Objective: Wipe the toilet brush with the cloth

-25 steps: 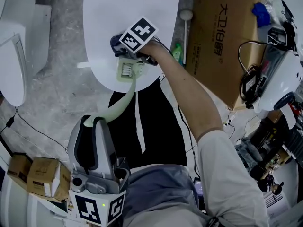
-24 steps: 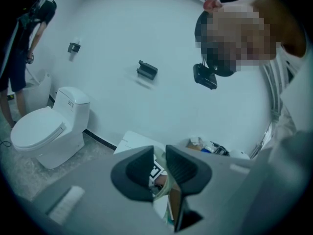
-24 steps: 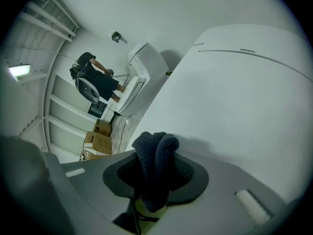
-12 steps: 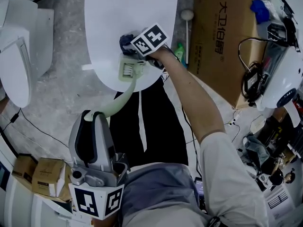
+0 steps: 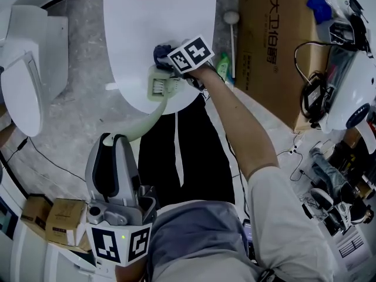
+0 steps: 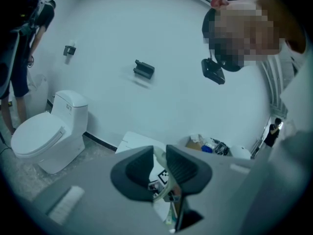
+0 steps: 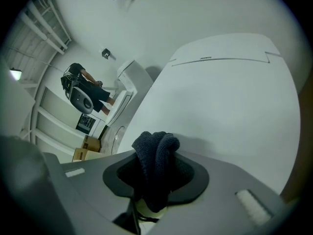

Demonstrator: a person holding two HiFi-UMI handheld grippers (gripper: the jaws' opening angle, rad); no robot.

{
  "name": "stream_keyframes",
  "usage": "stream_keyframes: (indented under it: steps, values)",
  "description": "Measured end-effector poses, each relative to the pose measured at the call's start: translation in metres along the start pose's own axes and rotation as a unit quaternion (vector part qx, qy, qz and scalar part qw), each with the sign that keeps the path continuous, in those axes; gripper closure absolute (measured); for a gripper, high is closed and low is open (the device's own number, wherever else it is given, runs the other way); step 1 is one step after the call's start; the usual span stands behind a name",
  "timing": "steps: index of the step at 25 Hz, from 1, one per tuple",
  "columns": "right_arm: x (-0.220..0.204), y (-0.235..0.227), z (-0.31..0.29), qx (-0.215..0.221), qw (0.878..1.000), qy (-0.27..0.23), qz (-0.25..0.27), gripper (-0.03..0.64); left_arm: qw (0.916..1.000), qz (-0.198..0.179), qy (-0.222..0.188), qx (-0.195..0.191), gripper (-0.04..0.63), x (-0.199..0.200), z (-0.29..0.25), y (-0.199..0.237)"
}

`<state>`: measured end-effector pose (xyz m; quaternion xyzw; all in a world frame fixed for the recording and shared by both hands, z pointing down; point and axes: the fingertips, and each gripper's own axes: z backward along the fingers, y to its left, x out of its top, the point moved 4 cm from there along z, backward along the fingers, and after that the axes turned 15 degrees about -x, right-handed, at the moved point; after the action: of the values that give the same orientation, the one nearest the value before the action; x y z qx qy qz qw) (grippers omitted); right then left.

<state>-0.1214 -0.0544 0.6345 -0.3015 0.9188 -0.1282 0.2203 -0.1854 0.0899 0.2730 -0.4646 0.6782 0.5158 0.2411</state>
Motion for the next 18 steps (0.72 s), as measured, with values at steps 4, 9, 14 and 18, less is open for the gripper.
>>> stream_keyframes:
  steps: [4,9,14,18]
  values:
    - [-0.005,-0.005,0.005,-0.011,1.0,-0.004,-0.003,0.502,1.0,-0.003,0.001,0.0,0.595,0.001,-0.001,-0.001]
    - [-0.01,-0.011,0.008,-0.019,1.0,-0.012,-0.016,0.502,1.0,-0.005,0.001,0.0,0.595,0.001,-0.002,-0.001]
    - [-0.017,-0.016,0.012,-0.026,0.999,-0.021,-0.031,0.502,1.0,-0.006,0.003,0.002,0.595,0.0,-0.004,-0.003]
    - [-0.021,-0.02,0.016,-0.039,0.998,-0.027,-0.037,0.502,1.0,-0.005,0.004,0.002,0.595,0.0,-0.005,-0.003]
